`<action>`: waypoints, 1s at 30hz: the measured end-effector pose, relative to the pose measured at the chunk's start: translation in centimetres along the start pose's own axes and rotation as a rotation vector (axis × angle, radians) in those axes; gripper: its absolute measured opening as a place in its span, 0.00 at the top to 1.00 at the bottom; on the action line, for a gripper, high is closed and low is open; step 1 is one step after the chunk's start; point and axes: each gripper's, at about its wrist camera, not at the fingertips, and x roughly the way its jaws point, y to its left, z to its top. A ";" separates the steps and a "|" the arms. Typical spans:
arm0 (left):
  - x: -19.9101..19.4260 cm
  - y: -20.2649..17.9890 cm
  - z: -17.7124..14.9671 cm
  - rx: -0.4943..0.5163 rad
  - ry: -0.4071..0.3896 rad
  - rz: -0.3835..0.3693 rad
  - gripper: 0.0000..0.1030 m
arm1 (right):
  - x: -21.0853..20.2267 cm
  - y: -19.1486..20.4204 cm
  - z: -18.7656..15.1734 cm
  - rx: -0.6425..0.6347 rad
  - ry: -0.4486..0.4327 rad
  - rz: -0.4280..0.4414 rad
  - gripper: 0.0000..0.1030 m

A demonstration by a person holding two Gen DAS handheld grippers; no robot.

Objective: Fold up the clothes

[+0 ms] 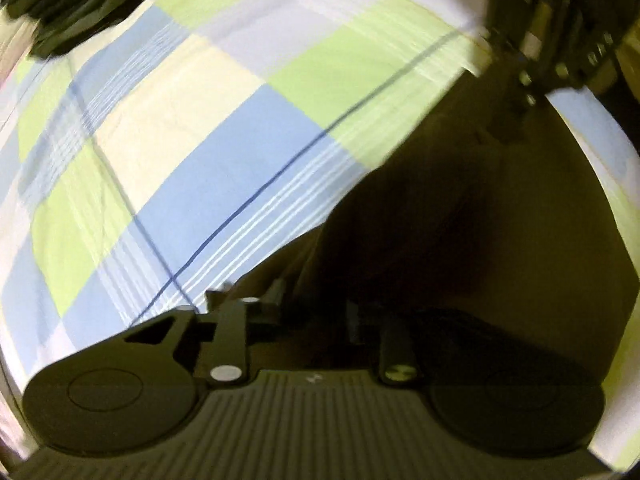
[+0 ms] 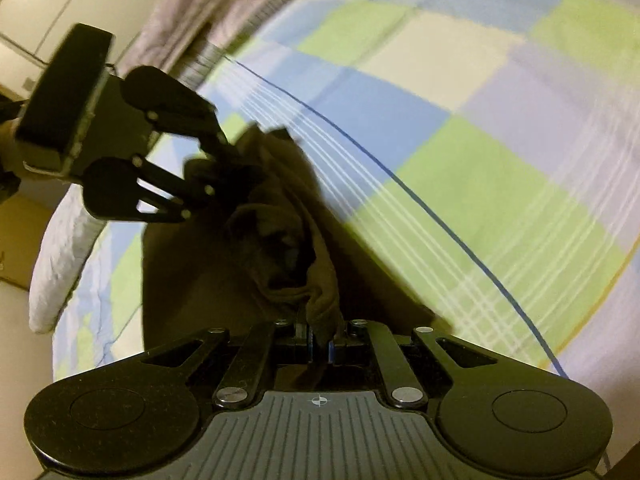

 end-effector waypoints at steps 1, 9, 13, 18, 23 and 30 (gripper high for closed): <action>-0.5 0.5 -0.4 -0.024 -0.005 0.003 0.70 | 0.0 -0.3 -0.1 0.011 0.007 -0.003 0.95; -4.1 5.3 -8.5 -0.476 -0.004 0.043 0.67 | -1.4 -0.4 -1.2 0.121 -0.033 -0.056 0.94; -2.8 5.7 -12.2 -0.684 -0.024 0.012 0.67 | -1.5 0.4 -1.5 0.135 -0.050 -0.075 0.75; -0.6 5.5 -13.3 -0.779 -0.056 -0.013 0.65 | -1.0 1.0 -1.6 0.133 -0.064 -0.085 0.70; 0.3 5.7 -13.1 -0.804 -0.054 0.002 0.71 | -1.1 0.7 -0.8 0.141 -0.091 -0.130 0.71; -2.9 6.3 -11.0 -0.750 -0.183 0.002 0.66 | -2.9 0.1 1.0 0.178 -0.158 -0.136 0.72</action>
